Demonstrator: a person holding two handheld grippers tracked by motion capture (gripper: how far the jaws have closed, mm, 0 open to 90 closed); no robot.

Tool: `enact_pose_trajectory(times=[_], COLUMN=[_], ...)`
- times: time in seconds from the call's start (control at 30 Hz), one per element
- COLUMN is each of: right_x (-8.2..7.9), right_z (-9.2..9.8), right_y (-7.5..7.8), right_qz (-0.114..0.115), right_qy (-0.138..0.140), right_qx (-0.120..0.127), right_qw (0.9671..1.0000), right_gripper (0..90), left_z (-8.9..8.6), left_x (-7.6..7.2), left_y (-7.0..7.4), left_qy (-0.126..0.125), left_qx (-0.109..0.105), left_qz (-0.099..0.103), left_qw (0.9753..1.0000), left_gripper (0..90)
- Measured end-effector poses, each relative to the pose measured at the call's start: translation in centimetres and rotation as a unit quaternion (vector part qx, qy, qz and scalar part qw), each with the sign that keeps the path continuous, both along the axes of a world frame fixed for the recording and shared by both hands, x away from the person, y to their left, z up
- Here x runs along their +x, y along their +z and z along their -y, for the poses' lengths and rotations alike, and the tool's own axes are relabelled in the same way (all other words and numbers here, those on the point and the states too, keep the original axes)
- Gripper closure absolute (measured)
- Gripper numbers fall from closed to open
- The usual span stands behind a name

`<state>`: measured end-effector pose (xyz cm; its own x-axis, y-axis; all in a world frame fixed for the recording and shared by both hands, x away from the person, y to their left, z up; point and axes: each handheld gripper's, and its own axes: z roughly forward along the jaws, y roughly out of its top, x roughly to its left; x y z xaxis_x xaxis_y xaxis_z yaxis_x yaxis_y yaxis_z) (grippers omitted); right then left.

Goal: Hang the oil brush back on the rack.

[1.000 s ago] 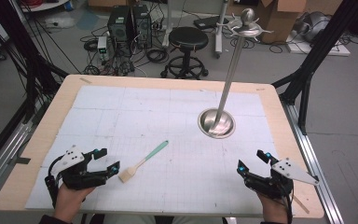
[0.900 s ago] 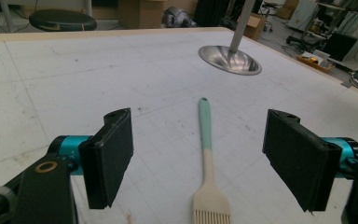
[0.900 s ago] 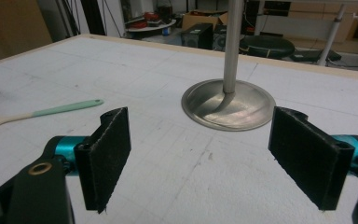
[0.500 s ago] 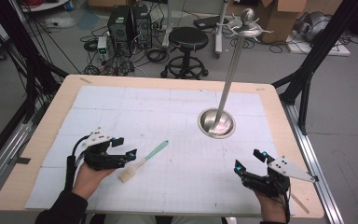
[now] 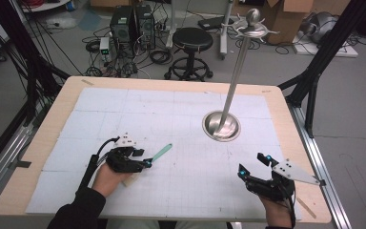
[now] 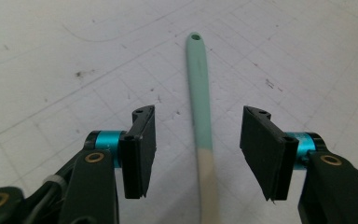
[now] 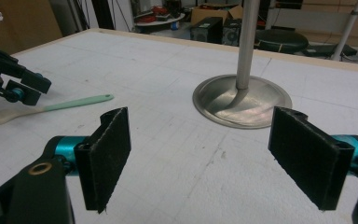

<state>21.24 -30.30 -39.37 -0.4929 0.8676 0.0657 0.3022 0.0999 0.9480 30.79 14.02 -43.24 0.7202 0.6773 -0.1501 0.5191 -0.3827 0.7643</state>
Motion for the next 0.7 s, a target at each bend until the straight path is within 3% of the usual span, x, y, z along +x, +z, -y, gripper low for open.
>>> enact_pose_trajectory(times=[0.13,0.27,0.47,0.7], right_x=[0.0,0.0,0.0,0.0], right_z=[0.0,0.0,0.1,0.1], right_y=[0.0,0.0,0.0,0.0], right_qz=[-0.002,-0.002,-0.006,-0.006], right_qy=[0.000,-0.001,-0.005,-0.007], right_qx=[0.001,0.001,0.002,0.003], right_qw=[1.0000,1.0000,1.0000,1.0000], right_gripper=[19.4,19.4,19.4,19.5], left_z=[0.6,0.9,1.1,1.3], left_x=[0.1,0.2,0.0,-0.2], left_y=[-0.5,-0.9,-0.8,-0.7], left_qy=[-0.009,-0.005,-0.002,0.000], left_qx=[0.019,0.025,0.048,0.057], left_qz=[-0.006,-0.010,0.004,0.000], left_qw=[0.9998,0.9996,0.9988,0.9984], left_gripper=[49.2,51.5,66.0,77.5])
